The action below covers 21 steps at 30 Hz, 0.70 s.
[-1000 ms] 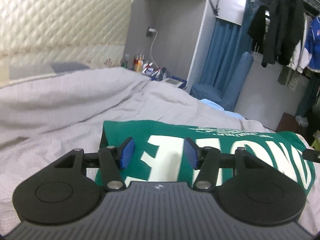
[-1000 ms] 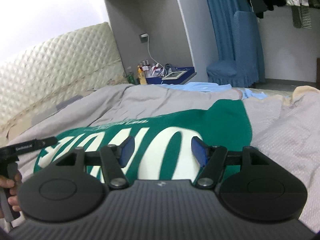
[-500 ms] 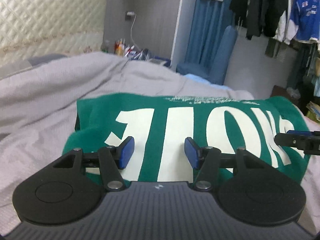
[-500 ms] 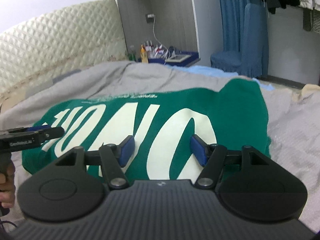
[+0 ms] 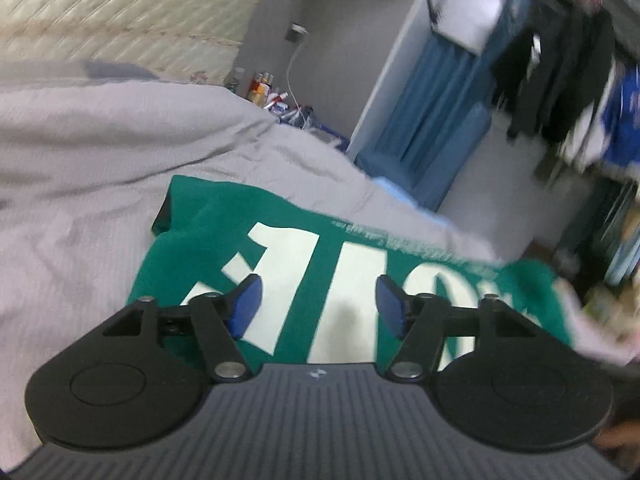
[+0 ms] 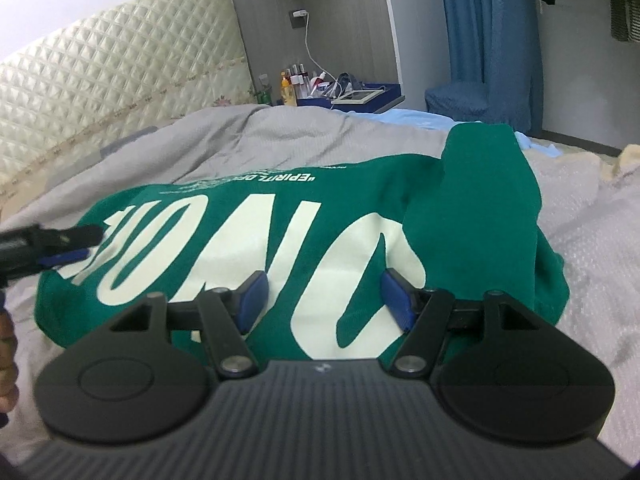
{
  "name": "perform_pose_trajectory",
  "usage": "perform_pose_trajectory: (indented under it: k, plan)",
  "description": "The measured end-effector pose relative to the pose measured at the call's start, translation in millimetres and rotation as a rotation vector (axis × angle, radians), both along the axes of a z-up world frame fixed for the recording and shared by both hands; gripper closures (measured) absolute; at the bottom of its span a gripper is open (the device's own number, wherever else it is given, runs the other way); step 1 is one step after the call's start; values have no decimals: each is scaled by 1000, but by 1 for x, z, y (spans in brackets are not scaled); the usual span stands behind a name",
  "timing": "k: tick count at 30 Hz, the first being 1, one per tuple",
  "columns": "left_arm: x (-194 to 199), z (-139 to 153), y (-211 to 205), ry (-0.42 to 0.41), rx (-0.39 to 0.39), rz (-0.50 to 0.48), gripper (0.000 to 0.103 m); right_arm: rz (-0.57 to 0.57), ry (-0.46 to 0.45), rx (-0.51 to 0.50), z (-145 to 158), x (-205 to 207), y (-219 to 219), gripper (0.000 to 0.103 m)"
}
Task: Fold large clothes
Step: 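Move both grippers over the green hoodie's lettered side, then grasp the green hoodie edge with the left gripper while the right gripper grasps it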
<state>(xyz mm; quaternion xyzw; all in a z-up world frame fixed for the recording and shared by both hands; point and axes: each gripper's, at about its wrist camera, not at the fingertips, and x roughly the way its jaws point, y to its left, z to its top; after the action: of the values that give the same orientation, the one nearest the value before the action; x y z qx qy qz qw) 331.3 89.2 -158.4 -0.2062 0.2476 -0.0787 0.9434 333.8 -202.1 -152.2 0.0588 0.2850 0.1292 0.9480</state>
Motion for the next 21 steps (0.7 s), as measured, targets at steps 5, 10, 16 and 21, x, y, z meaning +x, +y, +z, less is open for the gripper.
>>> perform_pose_trajectory:
  k: [5, 10, 16, 21]
  plan:
    - [-54, 11, 30, 35, -159, 73, 25, -9, 4, 10, 10, -22, 0, 37]
    - [-71, -15, 63, 164, -429, 100, 21, -30, 23, 110, 13, -37, -15, 26]
    - [-49, -51, 61, 283, -652, 56, 21, -73, 63, 258, 12, -40, -31, 25]
    - [-36, -81, 52, 357, -784, 73, 20, -122, 156, 537, 4, -54, -53, 7]
